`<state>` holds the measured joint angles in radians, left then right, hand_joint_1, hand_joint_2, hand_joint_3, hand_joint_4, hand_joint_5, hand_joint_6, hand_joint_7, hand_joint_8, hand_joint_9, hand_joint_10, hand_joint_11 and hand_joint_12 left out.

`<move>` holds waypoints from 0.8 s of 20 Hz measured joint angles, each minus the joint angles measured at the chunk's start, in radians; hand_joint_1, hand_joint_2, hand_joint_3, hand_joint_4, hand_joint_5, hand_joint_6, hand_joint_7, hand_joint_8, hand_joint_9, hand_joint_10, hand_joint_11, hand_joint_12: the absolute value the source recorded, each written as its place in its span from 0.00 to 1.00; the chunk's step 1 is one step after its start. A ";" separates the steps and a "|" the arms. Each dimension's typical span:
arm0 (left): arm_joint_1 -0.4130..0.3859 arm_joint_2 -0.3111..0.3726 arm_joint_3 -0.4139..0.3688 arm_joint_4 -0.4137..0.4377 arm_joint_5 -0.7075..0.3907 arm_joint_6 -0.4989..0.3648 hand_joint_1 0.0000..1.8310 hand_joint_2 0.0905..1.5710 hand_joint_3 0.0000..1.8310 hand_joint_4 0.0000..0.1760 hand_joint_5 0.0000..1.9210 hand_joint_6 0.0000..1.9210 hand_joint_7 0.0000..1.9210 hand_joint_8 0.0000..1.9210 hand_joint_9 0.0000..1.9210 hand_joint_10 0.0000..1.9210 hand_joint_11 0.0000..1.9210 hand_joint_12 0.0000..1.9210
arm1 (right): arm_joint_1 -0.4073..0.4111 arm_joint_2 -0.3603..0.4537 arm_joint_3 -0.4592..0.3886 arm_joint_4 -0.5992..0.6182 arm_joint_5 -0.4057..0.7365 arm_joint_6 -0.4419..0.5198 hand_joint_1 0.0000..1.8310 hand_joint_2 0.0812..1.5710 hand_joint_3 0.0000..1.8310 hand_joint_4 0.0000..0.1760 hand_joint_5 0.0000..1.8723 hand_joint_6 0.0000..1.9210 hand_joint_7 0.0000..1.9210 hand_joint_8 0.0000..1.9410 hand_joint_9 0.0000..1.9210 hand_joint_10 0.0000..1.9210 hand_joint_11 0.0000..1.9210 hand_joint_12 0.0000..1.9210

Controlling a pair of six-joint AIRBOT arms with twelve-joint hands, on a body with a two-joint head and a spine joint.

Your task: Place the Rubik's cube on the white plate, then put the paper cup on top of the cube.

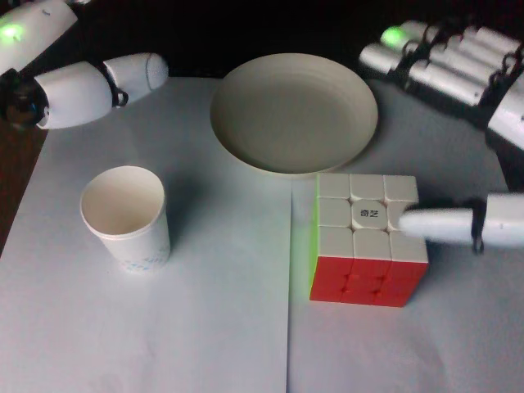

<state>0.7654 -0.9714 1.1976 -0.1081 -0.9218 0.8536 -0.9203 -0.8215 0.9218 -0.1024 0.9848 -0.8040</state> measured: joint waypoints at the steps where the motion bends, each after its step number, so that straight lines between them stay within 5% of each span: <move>1: 0.000 0.000 0.000 0.000 0.000 0.000 0.14 0.84 0.00 0.62 0.03 0.00 0.00 0.00 0.00 0.00 0.00 0.00 | -0.008 -0.014 0.000 -0.034 0.007 0.034 0.32 0.62 0.00 0.12 0.00 0.00 0.00 0.00 0.00 0.00 0.00 0.24; 2: 0.000 0.000 0.000 -0.002 0.000 0.000 0.12 0.84 0.00 0.58 0.03 0.00 0.00 0.00 0.00 0.00 0.02 0.01 | -0.013 -0.023 0.000 -0.057 0.006 0.051 0.31 0.60 0.00 0.08 0.00 0.00 0.00 0.00 0.00 0.00 0.00 0.32; 3: 0.002 0.000 0.000 -0.004 -0.002 0.000 0.12 0.84 0.00 0.50 0.03 0.00 0.00 0.00 0.00 0.00 0.02 0.02 | -0.023 -0.033 0.000 -0.089 0.004 0.069 0.32 0.58 0.00 0.04 0.00 0.00 0.00 0.00 0.00 0.00 0.00 0.51; 4: 0.002 0.000 0.000 -0.007 0.000 0.000 0.11 0.84 0.00 0.50 0.03 0.00 0.00 0.00 0.00 0.00 0.02 0.02 | -0.032 -0.039 0.000 -0.094 0.005 0.078 0.36 0.57 0.00 0.23 0.00 0.00 0.00 0.00 0.00 0.00 0.00 0.46; 5: 0.006 0.001 0.000 -0.014 -0.001 0.001 0.14 0.84 0.00 0.49 0.04 0.00 0.00 0.00 0.00 0.00 0.00 0.11 | -0.044 -0.050 0.000 -0.089 0.007 0.087 0.40 0.59 0.00 0.24 0.00 0.00 0.00 0.00 0.00 0.00 0.00 0.14; 6: 0.006 0.001 0.000 -0.013 0.003 0.000 0.15 0.84 0.00 0.52 0.04 0.00 0.00 0.00 0.00 0.00 0.00 0.06 | -0.055 -0.056 0.000 -0.085 0.011 0.089 0.38 0.62 0.01 0.18 0.00 0.00 0.00 0.00 0.00 0.00 0.00 0.01; 7: 0.006 0.001 0.000 -0.012 0.002 0.000 0.14 0.84 0.00 0.58 0.03 0.00 0.00 0.00 0.00 0.00 0.00 0.06 | -0.072 -0.066 0.005 -0.082 0.009 0.090 0.37 0.63 0.01 0.13 0.00 0.00 0.00 0.00 0.00 0.00 0.00 0.00; 9: 0.005 0.001 0.000 -0.013 0.003 0.000 0.14 0.84 0.00 0.30 0.05 0.00 0.01 0.00 0.01 0.00 0.00 0.19 | -0.083 -0.101 0.027 -0.062 -0.008 0.090 0.31 0.60 0.00 0.10 0.00 0.00 0.00 0.00 0.00 0.00 0.00 0.00; 10: 0.005 0.001 0.000 -0.011 0.002 0.000 0.13 0.83 0.00 0.55 0.04 0.00 0.00 0.00 0.00 0.00 0.00 0.16 | -0.084 -0.113 0.036 -0.054 -0.017 0.091 0.33 0.62 0.00 0.35 0.00 0.00 0.00 0.00 0.00 0.00 0.00 0.00; 12: 0.006 0.001 0.000 -0.017 0.001 0.001 0.14 0.83 0.00 0.59 0.04 0.00 0.00 0.00 0.00 0.00 0.00 0.16 | -0.088 -0.142 0.067 -0.026 -0.041 0.091 0.38 0.63 0.01 0.36 0.00 0.00 0.00 0.00 0.00 0.00 0.00 0.00; 14: 0.006 0.001 0.000 -0.022 0.002 0.001 0.13 0.83 0.00 0.58 0.04 0.00 0.00 0.00 0.00 0.00 0.00 0.09 | -0.088 -0.175 0.099 0.002 -0.074 0.090 0.37 0.62 0.00 0.48 0.00 0.00 0.00 0.00 0.00 0.00 0.00 0.00; 15: 0.006 0.001 0.000 -0.019 0.002 0.001 0.14 0.84 0.00 0.48 0.04 0.00 0.00 0.00 0.00 0.00 0.00 0.10 | -0.087 -0.186 0.108 0.006 -0.076 0.087 0.36 0.63 0.00 0.26 0.00 0.00 0.00 0.00 0.00 0.00 0.00 0.00; 16: 0.006 0.001 0.000 -0.019 0.003 0.001 0.15 0.83 0.00 0.44 0.05 0.00 0.01 0.00 0.00 0.00 0.00 0.12 | -0.086 -0.192 0.114 0.013 -0.074 0.087 0.34 0.64 0.01 0.15 0.00 0.00 0.00 0.00 0.00 0.00 0.00 0.00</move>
<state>0.7712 -0.9703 1.1976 -0.1268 -0.9188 0.8543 -1.0065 -1.0134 1.0355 -0.0895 0.9104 -0.7170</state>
